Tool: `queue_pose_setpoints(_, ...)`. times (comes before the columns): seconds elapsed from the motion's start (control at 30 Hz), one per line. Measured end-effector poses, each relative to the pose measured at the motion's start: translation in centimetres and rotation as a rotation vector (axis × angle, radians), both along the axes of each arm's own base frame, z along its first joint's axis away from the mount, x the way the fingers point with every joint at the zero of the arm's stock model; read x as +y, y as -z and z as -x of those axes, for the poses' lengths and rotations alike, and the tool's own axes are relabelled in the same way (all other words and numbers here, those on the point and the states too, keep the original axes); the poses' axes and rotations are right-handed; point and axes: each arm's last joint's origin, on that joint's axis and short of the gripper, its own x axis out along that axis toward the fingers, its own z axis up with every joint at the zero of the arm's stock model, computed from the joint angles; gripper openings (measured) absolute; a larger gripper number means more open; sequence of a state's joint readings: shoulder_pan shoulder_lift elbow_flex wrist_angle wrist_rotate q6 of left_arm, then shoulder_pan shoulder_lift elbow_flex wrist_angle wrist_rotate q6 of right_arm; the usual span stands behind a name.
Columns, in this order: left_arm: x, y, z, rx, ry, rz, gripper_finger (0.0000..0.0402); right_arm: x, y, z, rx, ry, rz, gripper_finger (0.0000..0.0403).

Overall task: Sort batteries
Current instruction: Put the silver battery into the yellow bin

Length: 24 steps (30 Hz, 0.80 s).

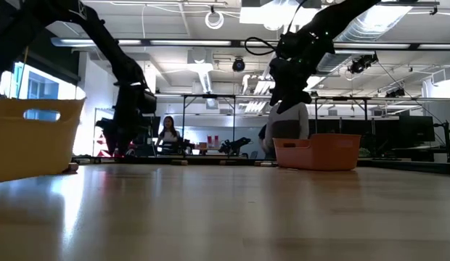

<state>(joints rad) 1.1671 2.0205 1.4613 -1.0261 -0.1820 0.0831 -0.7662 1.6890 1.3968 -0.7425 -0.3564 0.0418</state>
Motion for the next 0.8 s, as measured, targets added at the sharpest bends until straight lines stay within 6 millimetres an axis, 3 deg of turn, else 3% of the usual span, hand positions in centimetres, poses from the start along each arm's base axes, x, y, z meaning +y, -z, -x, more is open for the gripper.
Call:
queue_pose_setpoints(0.2,1.7,-1.6,-0.2,0.008,0.043,-0.027,0.0194,0.0,0.0,0.0,-0.004,0.045,-0.033,0.0202)
queue_pose_setpoints(0.33,1.6,-3.2,-0.2,0.031,0.123,0.014,0.0194,0.0,0.0,0.0,-0.005,0.053,-0.038,0.0202)
queue_pose_setpoints(0.47,1.3,-4.2,0.0,0.081,0.097,0.043,0.0191,-0.1,-0.1,-0.1,-0.017,0.071,-0.035,0.0202)
queue_pose_setpoints(0.6,1.1,-3.3,0.2,0.109,0.108,0.116,0.0178,-0.3,-0.2,-0.2,-0.036,0.077,-0.023,0.0202)
queue_pose_setpoints(0.8,1.2,1.2,-0.2,0.272,0.239,0.295,0.0168,-0.2,-0.2,-0.3,-0.041,0.105,-0.044,0.0202)
